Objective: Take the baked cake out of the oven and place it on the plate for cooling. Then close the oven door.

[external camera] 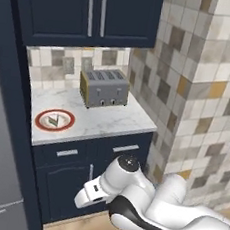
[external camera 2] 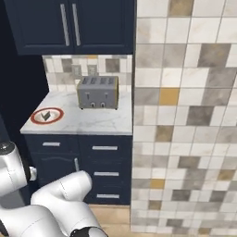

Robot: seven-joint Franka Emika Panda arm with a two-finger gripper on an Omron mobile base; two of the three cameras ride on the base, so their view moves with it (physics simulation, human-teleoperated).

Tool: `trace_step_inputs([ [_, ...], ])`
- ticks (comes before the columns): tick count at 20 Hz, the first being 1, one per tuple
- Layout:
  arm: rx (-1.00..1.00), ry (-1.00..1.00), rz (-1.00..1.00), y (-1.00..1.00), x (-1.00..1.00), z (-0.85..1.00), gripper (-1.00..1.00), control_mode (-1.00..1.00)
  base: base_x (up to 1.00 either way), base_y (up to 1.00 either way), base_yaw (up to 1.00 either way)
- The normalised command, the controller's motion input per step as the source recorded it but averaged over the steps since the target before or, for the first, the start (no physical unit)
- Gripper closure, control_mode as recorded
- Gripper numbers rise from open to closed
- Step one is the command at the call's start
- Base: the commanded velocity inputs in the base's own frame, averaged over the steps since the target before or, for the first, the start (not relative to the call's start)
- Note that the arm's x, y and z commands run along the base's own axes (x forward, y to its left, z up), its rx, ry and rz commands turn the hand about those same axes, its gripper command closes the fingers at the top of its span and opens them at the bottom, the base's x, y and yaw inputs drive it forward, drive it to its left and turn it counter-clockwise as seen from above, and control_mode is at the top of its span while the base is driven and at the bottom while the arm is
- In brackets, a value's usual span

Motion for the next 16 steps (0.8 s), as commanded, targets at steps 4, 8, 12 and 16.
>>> trace_step_inputs([
  [4,0.00,0.00,0.00,0.00,0.00,0.00,-1.00,1.00,-0.30,0.78,0.22],
  [8,0.00,0.00,0.00,0.00,0.00,0.00,-1.00,1.00,-0.15,0.90,0.22],
  [12,0.00,0.00,0.00,0.00,0.00,0.00,-1.00,1.00,-0.03,0.93,0.10],
  [16,0.00,0.00,0.00,0.00,0.00,0.00,-1.00,1.00,-0.02,0.94,0.01],
])
